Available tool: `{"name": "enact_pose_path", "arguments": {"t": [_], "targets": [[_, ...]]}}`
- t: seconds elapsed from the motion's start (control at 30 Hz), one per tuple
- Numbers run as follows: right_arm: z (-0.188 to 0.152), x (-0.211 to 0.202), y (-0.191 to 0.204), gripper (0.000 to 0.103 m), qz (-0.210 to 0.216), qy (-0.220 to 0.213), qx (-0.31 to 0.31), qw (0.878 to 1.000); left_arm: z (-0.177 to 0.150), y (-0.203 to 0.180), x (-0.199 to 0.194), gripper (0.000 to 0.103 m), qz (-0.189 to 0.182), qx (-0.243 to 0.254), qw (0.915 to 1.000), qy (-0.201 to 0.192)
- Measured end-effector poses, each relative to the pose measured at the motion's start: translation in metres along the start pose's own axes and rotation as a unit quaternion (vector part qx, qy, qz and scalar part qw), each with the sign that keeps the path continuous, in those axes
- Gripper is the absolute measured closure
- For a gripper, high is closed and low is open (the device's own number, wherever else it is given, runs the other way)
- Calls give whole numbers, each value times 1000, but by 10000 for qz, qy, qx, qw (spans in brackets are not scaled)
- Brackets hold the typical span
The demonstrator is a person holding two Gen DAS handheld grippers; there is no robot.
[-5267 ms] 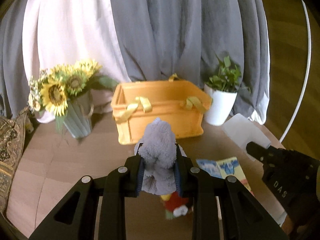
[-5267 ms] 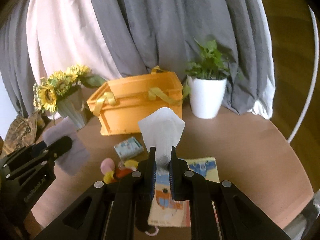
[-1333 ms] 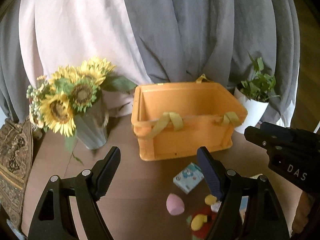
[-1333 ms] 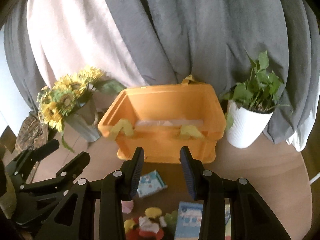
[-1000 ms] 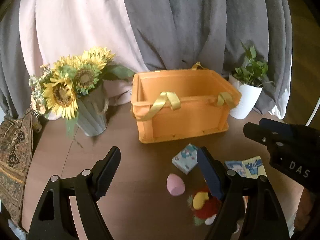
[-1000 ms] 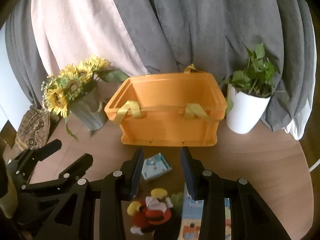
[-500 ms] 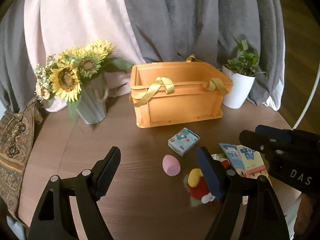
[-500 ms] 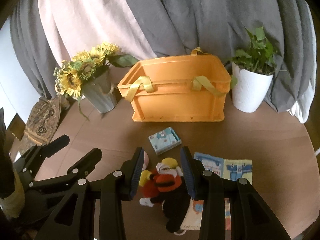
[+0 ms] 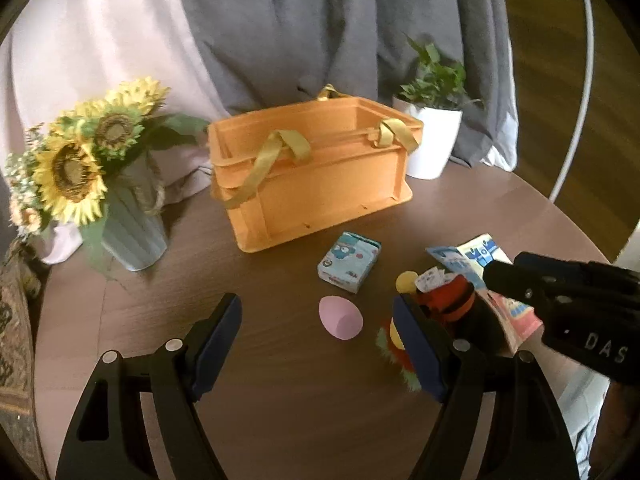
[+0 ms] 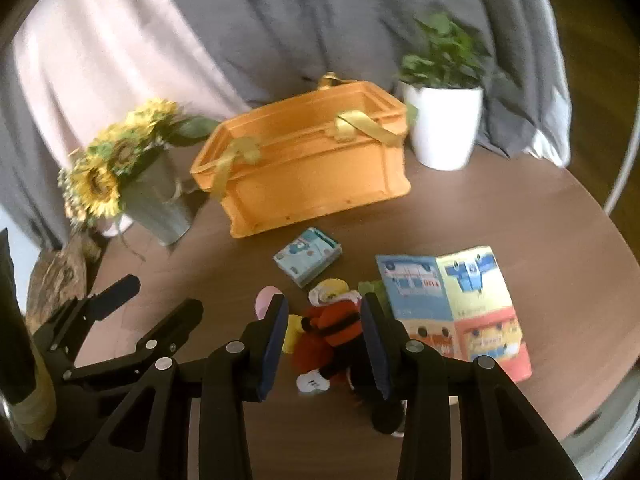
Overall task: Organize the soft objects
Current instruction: 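Close right gripper on the red-and-black plush toy while left gripper approaches the pink sponge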
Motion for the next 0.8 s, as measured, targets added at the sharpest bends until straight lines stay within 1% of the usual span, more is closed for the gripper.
{"name": "enact_pose_path", "arguments": {"t": [0.07,0.13,0.33,0.43,0.53,0.63,0.8], "targets": [[-5,4,1,64,-80,32,117,9999,-1,2,5,26,-121,80,9999,27],[-10,7,0,64,-52,53,316,9995,-1,1,8,26,-205,193,9996,24],[-13,18,-1,64,-290,-3,566,9980,2,4,27,26,-509,370,9980,61],[-14,24,-2,64,-407,-24,631,9972,3,3,40,27,-680,476,9965,127],[-16,28,-1,64,-562,-63,633,9964,-1,4,50,27,-851,481,9950,196],[-18,35,0,64,-641,-37,563,9963,-6,2,63,28,-907,549,9939,313],[-22,46,-3,64,-724,20,536,9959,-9,3,78,30,-975,517,9929,455]]}}
Point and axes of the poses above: each gripper's, at about its wrist camera, not at the fingertips, and x roughly the way its jaws point, y to its left, z to its top, the point moved 1 cm from there along x, roughly the way its jaws point, and after that the axes turned 2 degrees about z, right-handed, at the moved point
